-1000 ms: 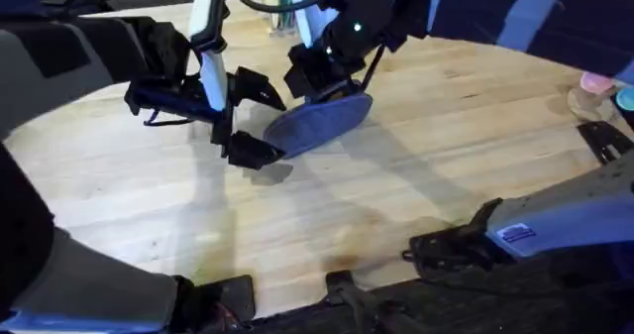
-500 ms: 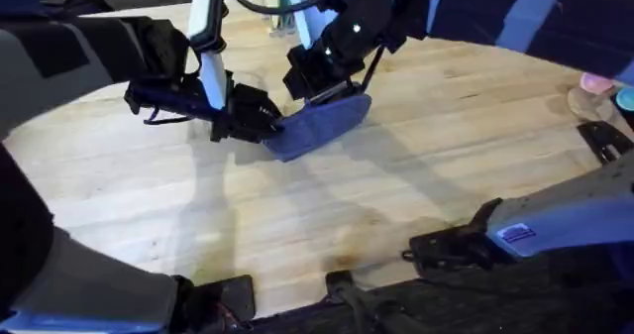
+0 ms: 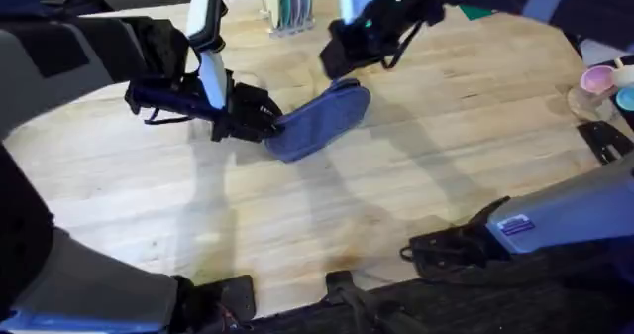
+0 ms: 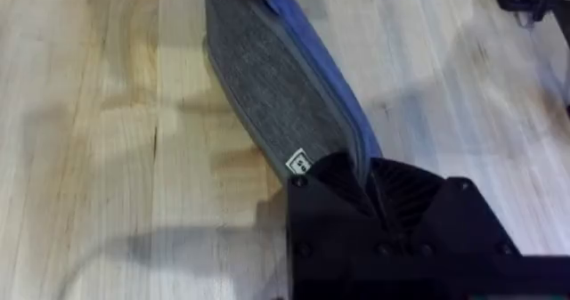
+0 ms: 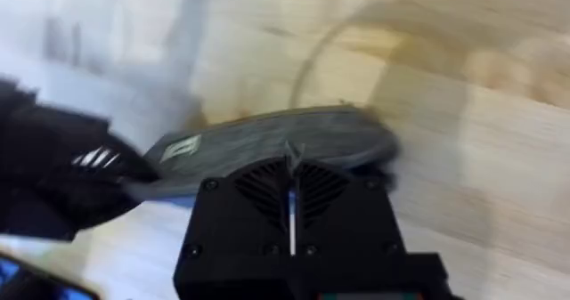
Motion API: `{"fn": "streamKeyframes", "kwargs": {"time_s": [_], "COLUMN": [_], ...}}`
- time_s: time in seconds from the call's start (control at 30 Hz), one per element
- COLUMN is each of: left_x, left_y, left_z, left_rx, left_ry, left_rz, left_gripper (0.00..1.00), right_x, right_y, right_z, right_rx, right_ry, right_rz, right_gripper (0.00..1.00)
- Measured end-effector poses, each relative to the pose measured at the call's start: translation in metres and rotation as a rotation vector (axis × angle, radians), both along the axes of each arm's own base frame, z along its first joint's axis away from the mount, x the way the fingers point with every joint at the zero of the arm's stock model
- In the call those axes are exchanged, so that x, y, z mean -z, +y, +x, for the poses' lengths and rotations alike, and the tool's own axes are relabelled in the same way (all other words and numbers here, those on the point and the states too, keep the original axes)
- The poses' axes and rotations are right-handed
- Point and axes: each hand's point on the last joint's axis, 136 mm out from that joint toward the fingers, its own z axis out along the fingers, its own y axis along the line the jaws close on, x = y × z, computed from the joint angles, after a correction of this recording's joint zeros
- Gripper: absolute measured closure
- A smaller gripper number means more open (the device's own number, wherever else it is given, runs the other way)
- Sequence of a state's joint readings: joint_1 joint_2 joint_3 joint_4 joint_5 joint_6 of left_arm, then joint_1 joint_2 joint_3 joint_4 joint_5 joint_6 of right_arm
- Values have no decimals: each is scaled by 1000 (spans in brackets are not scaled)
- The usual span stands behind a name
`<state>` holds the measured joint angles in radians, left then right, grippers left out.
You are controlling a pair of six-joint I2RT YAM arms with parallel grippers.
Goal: Unzip the bag, pick up the pens from the table one at a time and place them inside, then zip the bag closed.
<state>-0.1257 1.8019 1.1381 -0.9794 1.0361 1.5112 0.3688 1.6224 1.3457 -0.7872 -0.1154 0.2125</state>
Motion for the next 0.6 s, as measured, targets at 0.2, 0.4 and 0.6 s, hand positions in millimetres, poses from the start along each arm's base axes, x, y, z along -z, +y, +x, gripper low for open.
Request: {"fn": "streamKeyframes", "kwargs": {"time_s": [0.2,0.4,0.6], "left_x": [0,-1,-2], "left_y": [0,-3,-4], "left_z": [0,-1,-1], "left_rx": [1,7,10], "left_ry": [1,-4,-6], "left_rz": [0,-7,-16], "left_gripper": [956,956,956], "right_x": [0,0,12], "right_y": [-44,-73,-98], "right_z": [17,24,30], "right_rx": [98,168,234], "right_ry": [-3,7,44], "right_rz": [-8,14,32], "right_gripper": [970,969,968]}}
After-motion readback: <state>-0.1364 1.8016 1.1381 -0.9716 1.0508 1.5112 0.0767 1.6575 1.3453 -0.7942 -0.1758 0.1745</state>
